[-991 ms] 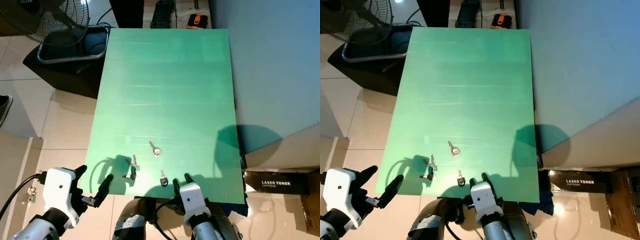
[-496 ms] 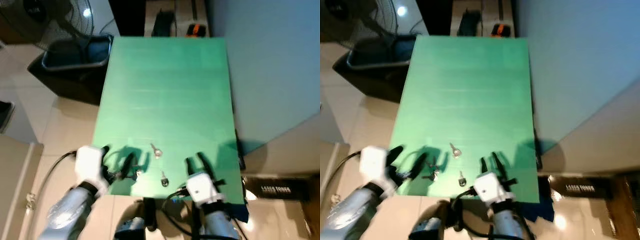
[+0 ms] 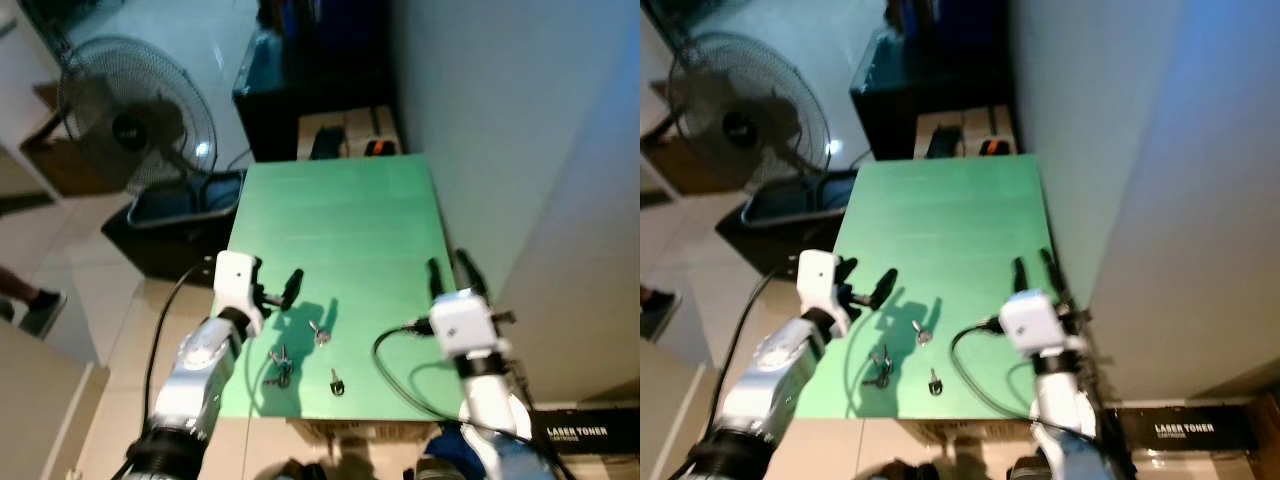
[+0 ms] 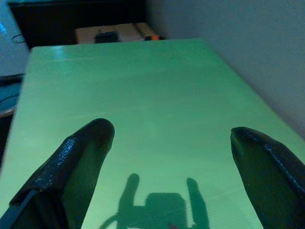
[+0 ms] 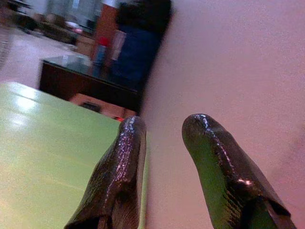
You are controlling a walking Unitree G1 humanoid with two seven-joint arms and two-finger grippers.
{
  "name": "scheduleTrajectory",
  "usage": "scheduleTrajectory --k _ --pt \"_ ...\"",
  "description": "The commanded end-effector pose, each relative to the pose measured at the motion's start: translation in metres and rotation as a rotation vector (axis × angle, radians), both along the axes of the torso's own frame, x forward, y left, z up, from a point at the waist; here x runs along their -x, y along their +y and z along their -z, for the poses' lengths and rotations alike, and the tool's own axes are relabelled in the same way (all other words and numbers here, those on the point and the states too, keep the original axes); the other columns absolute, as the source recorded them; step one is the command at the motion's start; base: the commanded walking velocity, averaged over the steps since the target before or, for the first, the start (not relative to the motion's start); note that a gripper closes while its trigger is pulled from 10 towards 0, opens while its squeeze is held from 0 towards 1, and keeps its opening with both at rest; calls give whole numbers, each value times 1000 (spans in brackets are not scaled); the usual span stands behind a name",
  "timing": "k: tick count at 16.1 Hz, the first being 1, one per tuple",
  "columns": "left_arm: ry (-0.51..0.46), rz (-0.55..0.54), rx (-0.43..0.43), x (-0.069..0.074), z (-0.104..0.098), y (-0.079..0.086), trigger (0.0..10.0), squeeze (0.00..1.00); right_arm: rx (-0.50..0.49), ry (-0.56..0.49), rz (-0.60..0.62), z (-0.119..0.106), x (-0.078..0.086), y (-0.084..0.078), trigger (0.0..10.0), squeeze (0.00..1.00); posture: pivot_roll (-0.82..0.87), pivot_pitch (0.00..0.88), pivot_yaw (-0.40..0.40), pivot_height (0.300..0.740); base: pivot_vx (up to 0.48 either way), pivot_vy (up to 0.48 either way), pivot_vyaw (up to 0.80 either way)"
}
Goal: Hang keys on a hook
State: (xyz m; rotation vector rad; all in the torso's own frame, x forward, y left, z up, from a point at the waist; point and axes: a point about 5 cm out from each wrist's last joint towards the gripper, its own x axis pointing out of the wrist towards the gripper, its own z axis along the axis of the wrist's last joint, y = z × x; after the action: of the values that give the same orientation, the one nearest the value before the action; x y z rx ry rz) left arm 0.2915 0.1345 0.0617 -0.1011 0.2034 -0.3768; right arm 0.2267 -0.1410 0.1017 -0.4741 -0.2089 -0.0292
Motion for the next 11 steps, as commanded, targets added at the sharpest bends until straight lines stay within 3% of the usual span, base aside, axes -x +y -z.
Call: scheduleTrajectory --k 1,3,6,11 --pt "-29 21 -44 -5 -2 1 10000 0 -76 100 52 16 -6 -7 10000 0 -280 0 203 740 0 0 0" --pt "-19 41 -70 -7 2 1 10000 0 -156 171 71 26 -11 -7 10000 0 -263 0 200 740 0 0 0" --pt "-6 53 -76 -8 5 9 10000 0 -170 209 21 30 -14 4 10000 0 -232 0 190 740 0 0 0" --pt "0 30 -65 -7 6 18 10000 0 -188 241 -16 35 -16 11 10000 0 -203 0 175 740 0 434 0"
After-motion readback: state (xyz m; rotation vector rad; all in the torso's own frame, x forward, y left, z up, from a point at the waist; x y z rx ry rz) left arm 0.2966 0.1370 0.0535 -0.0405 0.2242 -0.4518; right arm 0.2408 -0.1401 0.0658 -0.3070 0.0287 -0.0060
